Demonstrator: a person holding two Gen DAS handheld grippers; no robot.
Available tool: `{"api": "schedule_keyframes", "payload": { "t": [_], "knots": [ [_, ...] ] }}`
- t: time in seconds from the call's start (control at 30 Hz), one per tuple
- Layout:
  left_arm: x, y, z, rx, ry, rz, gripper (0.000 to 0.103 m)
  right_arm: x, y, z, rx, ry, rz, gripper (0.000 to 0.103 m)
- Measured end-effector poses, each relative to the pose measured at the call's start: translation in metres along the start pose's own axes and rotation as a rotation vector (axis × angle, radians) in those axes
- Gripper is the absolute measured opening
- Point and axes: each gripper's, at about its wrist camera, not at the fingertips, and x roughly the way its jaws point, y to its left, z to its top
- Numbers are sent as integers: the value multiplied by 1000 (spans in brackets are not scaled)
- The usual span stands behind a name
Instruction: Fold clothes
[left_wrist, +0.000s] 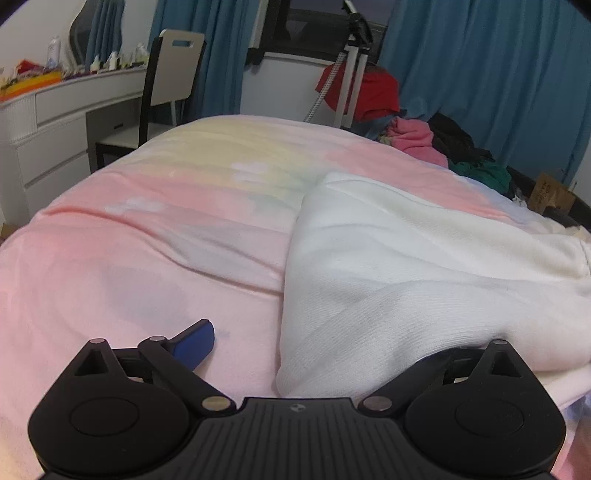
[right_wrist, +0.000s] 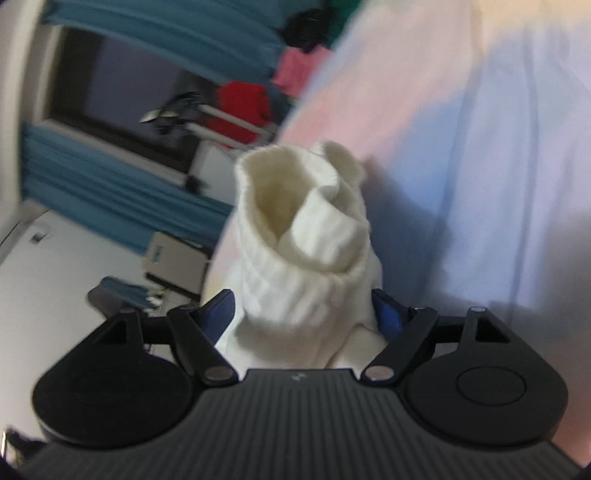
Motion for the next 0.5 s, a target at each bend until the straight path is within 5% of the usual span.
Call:
{"api": "schedule_keyframes", "payload": {
  "t": [0.27, 0.5],
  "knots": [
    [-3, 19, 12, -78, 122, -118, 98, 28, 0, -12, -96, 100, -211, 81],
    [-10, 40, 23, -169, 246, -267, 97, 23, 19, -11, -150, 70, -229, 42]
  ]
}}
